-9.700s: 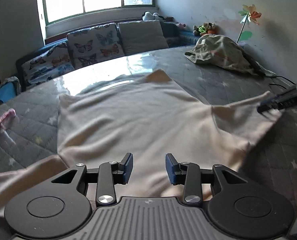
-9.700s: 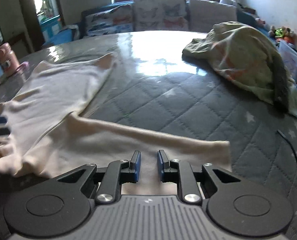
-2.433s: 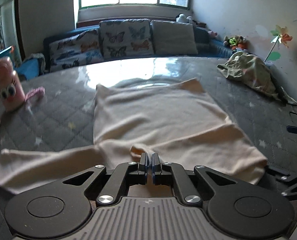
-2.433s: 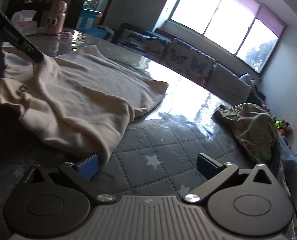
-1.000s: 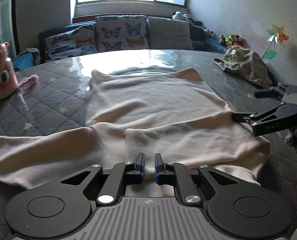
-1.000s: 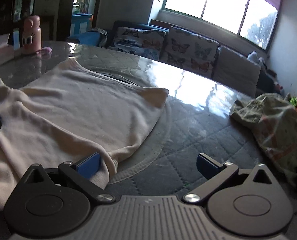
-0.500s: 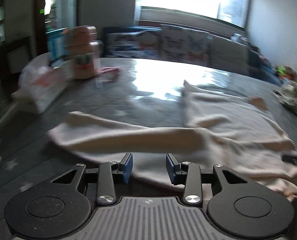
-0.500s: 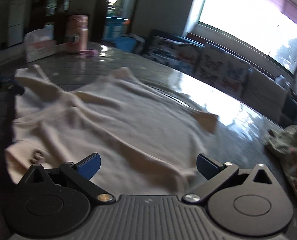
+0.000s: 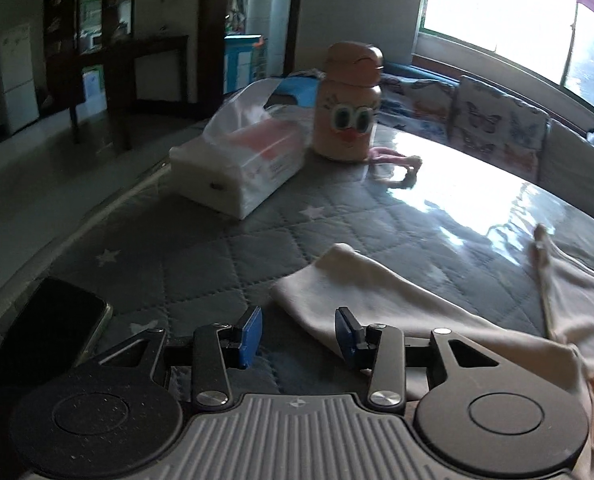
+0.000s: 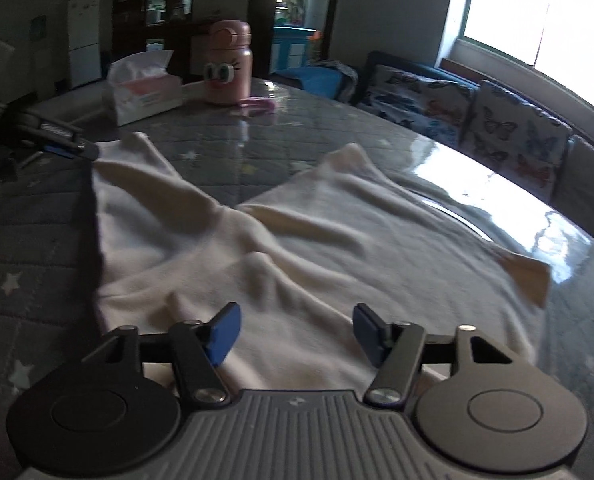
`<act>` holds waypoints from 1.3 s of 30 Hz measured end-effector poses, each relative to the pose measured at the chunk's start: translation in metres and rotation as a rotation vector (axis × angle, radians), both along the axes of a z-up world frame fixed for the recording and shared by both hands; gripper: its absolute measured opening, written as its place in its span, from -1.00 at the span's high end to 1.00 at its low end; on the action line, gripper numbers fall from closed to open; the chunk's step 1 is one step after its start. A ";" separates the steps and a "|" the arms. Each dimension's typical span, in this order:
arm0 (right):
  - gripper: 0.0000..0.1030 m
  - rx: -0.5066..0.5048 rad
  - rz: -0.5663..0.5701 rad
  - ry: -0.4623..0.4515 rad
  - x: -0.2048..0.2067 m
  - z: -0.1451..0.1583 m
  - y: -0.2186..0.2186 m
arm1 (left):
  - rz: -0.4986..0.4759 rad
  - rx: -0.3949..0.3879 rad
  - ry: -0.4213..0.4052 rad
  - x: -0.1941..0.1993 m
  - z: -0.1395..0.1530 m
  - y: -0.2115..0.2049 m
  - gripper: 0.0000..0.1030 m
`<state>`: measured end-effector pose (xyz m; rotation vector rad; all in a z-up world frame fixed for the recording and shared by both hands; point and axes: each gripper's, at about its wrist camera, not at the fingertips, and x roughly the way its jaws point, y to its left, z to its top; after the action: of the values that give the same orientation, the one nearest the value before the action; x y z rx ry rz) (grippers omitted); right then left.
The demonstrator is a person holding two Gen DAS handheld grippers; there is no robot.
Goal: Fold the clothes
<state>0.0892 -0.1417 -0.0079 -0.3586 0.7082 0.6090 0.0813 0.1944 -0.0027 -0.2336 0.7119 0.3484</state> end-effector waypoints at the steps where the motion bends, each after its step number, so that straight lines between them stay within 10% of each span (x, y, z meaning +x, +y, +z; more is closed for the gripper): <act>1: -0.12 0.002 0.011 0.006 -0.001 -0.001 0.003 | 0.004 -0.003 0.003 0.002 -0.001 0.001 0.18; 11: -0.10 -0.008 0.066 -0.011 -0.009 -0.002 0.012 | 0.006 -0.006 -0.019 0.015 0.000 0.001 0.88; 27: -0.11 0.136 -0.093 -0.033 -0.021 0.026 -0.055 | -0.426 -0.039 -0.293 -0.016 0.104 -0.138 0.91; 39: -0.11 0.206 -0.293 -0.042 -0.034 0.035 -0.137 | -0.843 -0.030 -0.135 -0.030 0.057 -0.276 0.77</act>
<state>0.0553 -0.2788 0.0271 -0.0740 0.6361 0.3903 0.0516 -0.0815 0.0542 0.0282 0.6238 -0.4778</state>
